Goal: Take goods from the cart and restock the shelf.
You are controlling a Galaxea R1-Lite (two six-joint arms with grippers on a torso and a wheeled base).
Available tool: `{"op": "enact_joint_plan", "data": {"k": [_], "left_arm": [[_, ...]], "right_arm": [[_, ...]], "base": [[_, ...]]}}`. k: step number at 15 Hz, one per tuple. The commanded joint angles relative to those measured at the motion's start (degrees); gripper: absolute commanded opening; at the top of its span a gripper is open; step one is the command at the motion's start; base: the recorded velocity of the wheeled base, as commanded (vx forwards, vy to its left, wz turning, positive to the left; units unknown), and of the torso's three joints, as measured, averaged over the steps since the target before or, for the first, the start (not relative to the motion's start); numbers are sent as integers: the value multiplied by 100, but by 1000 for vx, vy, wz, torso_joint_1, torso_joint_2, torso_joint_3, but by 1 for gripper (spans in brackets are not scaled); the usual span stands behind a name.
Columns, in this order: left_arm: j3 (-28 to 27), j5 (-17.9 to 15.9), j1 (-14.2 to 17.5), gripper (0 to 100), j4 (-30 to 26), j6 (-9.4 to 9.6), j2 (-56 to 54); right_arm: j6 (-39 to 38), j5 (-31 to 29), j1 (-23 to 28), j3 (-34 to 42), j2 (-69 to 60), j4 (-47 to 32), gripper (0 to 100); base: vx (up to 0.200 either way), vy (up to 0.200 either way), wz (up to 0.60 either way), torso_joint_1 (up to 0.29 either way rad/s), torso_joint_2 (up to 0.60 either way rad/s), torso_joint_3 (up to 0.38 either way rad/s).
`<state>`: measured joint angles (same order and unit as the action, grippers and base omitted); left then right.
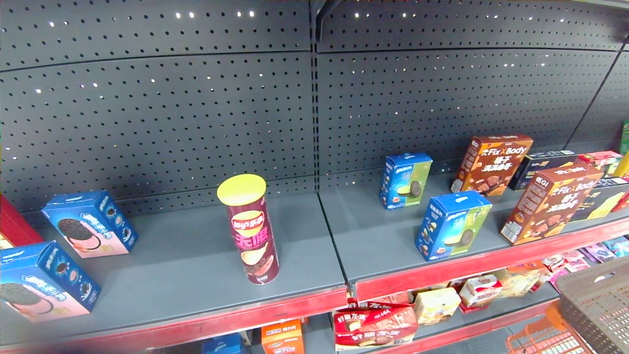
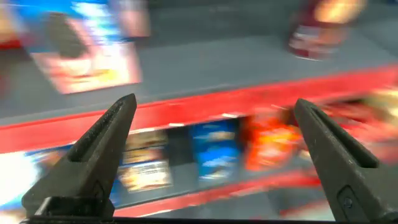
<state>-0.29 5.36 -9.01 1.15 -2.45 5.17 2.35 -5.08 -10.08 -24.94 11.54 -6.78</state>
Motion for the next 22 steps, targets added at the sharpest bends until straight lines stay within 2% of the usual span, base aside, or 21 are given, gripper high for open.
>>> {"op": "enact_joint_plan", "data": {"k": [1, 12, 14, 16, 17, 19, 22], "left_arm": [[20, -123, -4, 100, -79, 25, 37], [20, -158, -4, 100, -106, 43, 37], [20, -158, -4, 100, -106, 34, 37], [20, -158, -4, 100, -106, 34, 28], [20, -158, -4, 100, -106, 34, 37], [20, -158, -4, 100, -106, 43, 37], [20, -158, -4, 100, -106, 43, 37]], "right_arm": [[2, -1, 6, 16, 32, 1, 0], [-7, 166, 112, -134, 480, -8, 0], [-402, 166, 129, -107, 489, -52, 0], [-103, 86, 525, -520, 559, -904, 0], [-95, 394, 402, -652, 568, -1062, 0], [-103, 473, 217, -670, 577, -1080, 0], [-103, 517, 208, -626, 577, -1071, 0]], "base": [[0, 0, 0, 0, 0, 0], [0, 0, 0, 0, 0, 0], [0, 0, 0, 0, 0, 0], [0, 0, 0, 0, 0, 0], [0, 0, 0, 0, 0, 0], [0, 0, 300, -1, 1, -4], [0, 0, 600, -1, 6, 9]]}}
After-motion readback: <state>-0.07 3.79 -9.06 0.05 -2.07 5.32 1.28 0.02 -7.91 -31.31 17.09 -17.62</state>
